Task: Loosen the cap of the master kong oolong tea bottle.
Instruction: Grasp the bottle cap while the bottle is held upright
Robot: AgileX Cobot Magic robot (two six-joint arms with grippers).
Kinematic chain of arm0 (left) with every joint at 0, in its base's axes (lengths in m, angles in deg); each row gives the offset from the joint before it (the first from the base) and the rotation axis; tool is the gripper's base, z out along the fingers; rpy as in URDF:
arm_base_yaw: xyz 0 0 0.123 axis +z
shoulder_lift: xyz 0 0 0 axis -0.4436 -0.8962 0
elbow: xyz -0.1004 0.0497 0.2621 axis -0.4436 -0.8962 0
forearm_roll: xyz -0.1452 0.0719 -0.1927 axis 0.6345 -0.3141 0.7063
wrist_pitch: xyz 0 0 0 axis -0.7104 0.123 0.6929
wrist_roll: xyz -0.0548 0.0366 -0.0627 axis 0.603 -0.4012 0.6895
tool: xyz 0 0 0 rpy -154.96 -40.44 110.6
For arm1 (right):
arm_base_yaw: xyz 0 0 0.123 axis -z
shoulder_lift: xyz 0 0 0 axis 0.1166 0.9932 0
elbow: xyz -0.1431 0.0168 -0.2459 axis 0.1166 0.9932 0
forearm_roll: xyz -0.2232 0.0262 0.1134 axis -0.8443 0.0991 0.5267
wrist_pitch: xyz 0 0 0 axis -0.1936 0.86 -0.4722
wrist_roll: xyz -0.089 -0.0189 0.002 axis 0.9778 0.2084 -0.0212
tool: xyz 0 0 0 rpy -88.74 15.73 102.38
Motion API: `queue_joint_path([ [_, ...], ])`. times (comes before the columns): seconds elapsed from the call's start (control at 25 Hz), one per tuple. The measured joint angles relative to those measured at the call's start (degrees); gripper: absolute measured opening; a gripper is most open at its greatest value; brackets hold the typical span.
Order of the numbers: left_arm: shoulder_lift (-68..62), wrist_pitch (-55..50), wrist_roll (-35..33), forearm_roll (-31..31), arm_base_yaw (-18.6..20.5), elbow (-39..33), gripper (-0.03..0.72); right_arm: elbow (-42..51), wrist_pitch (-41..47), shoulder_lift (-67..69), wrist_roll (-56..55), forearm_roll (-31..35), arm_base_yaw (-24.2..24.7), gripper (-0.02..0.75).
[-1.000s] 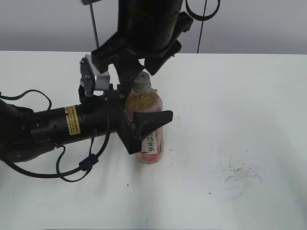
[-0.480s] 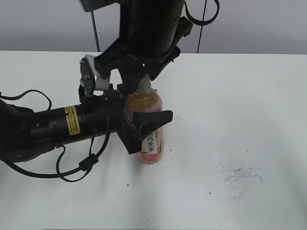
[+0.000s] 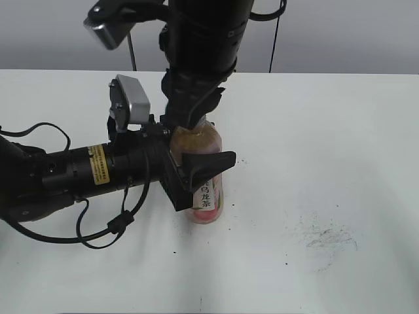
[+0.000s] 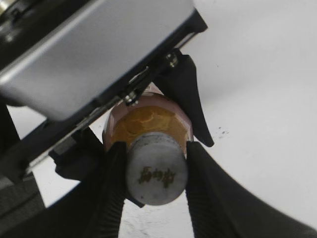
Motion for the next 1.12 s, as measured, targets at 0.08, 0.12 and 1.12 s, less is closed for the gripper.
queue_joint_path([
  [0.08, 0.0, 0.0, -0.1, 0.0, 0.0, 0.0, 0.445, 0.0, 0.0, 0.0, 8.9, 0.1, 0.0, 0.272],
  [0.12, 0.0, 0.0, -0.1, -0.1, 0.0, 0.0, 0.445, 0.0, 0.0, 0.0, 13.6, 0.1, 0.0, 0.272],
  [1.12, 0.0, -0.1, -0.2, -0.1, 0.0, 0.0, 0.445, 0.0, 0.1, -0.1, 117.9, 1.0, 0.0, 0.273],
])
